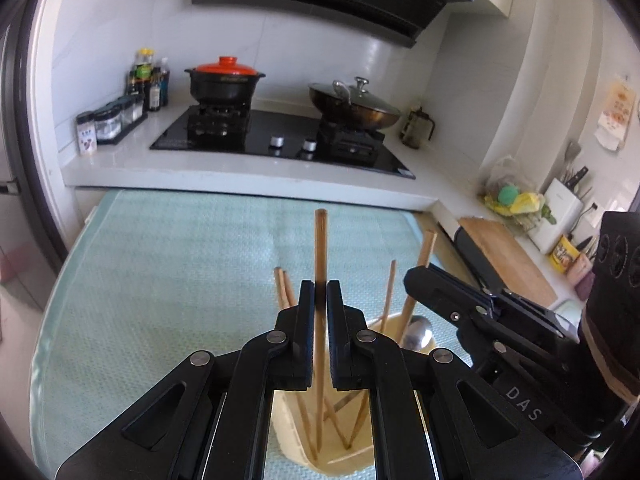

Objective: Organize utensils
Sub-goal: 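Lower both chopsticks into the holder and open both grippers, then withdraw both grippers back above the remaining chopsticks and spoon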

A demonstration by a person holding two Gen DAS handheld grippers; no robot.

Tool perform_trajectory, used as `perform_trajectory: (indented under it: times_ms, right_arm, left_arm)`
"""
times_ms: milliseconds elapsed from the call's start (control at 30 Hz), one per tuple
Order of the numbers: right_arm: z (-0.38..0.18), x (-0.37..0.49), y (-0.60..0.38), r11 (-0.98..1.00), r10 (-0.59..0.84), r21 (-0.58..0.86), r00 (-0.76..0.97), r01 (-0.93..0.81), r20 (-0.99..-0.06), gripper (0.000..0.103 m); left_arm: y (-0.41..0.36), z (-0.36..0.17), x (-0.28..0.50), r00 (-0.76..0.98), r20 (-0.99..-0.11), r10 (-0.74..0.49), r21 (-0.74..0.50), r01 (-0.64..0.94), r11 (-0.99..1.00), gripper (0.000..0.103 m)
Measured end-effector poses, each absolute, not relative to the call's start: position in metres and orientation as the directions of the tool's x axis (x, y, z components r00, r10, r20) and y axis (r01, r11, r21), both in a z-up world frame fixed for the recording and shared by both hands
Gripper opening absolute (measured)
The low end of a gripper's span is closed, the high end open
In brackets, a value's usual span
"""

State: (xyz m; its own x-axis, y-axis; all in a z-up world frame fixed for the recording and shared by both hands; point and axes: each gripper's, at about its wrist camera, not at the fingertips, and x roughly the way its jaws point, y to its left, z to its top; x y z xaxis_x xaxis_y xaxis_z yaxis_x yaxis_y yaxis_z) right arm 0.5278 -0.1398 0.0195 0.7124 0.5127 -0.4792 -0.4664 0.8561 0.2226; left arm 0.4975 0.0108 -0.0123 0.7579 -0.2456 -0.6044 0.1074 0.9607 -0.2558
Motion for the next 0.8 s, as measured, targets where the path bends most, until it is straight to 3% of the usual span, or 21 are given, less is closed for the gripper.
perform_trajectory:
  times_ms: [67,100,133,167,233,600,667,800]
  right_arm:
    - [0.007,0.539,-0.138,0.857,0.51,0.251,0.673,-0.45,-0.535,0.012]
    - [0.004,0.542,-0.137,0.862,0.501,0.252,0.665,-0.44,-0.554,0.018]
    - [0.004,0.54,-0.138,0.869,0.489,0.247,0.669,-0.428,-0.56,0.033]
    - [0.008,0.535,-0.141,0.874,0.482,0.243,0.682,-0.421,-0.55,0.044]
    - [0.021,0.517,-0.148,0.878,0.476,0.232,0.717,-0.418,-0.509,0.051]
    - [0.111,0.365,-0.187,0.901,0.393,-0.025,0.841,-0.432,-0.372,0.061]
    - [0.118,0.333,-0.195,0.904,0.372,-0.067,0.855,-0.422,-0.36,0.066]
    - [0.113,0.278,-0.206,0.901,0.342,-0.137,0.868,-0.412,-0.361,0.068]
  left_arm:
    - [0.013,-0.016,0.498,0.746,-0.619,-0.246,-0.267,0.095,0.959,0.021]
    - [0.016,-0.015,0.495,0.747,-0.619,-0.241,-0.272,0.084,0.959,0.039]
    - [0.021,-0.011,0.49,0.757,-0.61,-0.232,-0.274,0.072,0.959,0.053]
    - [0.026,-0.006,0.483,0.77,-0.599,-0.22,-0.27,0.064,0.961,0.056]
    - [0.034,0.008,0.465,0.786,-0.583,-0.204,-0.245,0.07,0.967,0.062]
    - [0.068,0.07,0.302,0.847,-0.526,-0.082,0.049,0.126,0.991,0.095]
    - [0.067,0.066,0.272,0.858,-0.51,-0.061,0.111,0.136,0.984,0.098]
    - [0.061,0.03,0.224,0.853,-0.522,-0.013,0.188,0.131,0.973,0.1]
